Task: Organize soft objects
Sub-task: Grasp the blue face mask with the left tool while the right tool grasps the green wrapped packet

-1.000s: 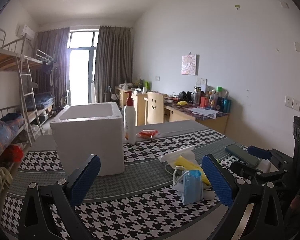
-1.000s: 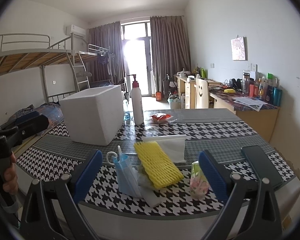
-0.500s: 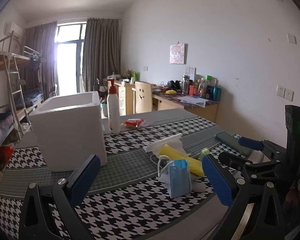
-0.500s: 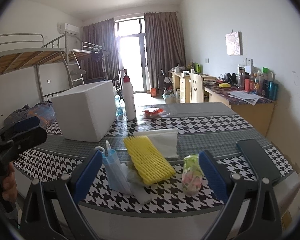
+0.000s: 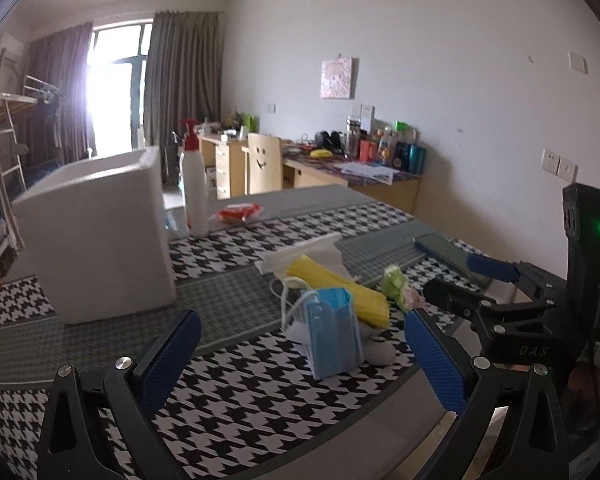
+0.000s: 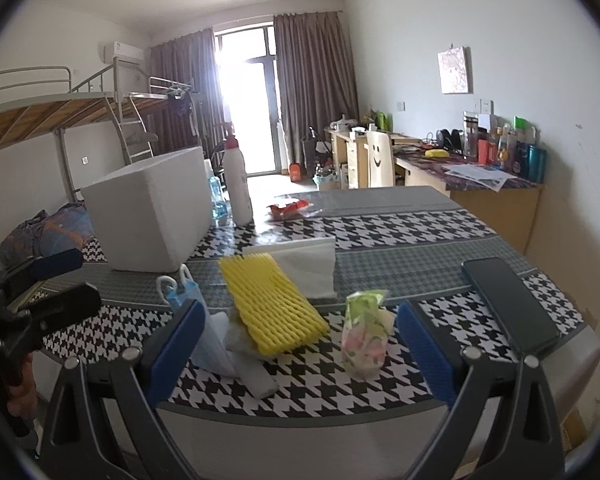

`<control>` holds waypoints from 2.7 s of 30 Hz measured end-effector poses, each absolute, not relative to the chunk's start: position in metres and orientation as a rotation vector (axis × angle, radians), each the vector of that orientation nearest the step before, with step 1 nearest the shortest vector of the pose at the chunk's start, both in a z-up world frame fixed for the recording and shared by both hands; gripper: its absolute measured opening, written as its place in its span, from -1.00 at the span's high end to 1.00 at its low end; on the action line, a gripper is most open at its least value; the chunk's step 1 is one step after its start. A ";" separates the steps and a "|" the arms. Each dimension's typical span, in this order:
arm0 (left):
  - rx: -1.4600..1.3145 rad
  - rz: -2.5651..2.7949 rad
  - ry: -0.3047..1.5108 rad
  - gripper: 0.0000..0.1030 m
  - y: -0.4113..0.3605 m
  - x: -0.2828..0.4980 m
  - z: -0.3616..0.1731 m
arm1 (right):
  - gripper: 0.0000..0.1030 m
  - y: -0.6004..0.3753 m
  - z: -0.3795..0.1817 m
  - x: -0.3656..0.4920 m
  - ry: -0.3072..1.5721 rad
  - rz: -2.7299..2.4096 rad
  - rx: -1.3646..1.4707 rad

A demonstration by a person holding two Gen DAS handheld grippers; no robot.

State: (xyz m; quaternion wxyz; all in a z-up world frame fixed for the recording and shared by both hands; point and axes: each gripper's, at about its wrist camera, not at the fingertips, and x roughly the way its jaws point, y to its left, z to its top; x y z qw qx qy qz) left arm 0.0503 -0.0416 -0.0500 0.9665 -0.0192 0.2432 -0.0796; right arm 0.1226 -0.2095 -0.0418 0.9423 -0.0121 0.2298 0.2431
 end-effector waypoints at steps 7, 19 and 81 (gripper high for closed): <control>-0.041 -0.178 0.536 -0.98 -0.050 0.062 -0.060 | -0.92 -0.217 -0.049 0.130 0.497 0.482 -0.008; -0.037 -0.183 0.621 -0.95 -0.062 0.086 -0.082 | -0.92 -0.226 -0.062 0.142 0.545 0.457 0.012; -0.068 -0.297 0.573 0.78 -0.055 0.088 -0.049 | 0.35 -0.236 -0.075 0.173 0.665 0.421 0.050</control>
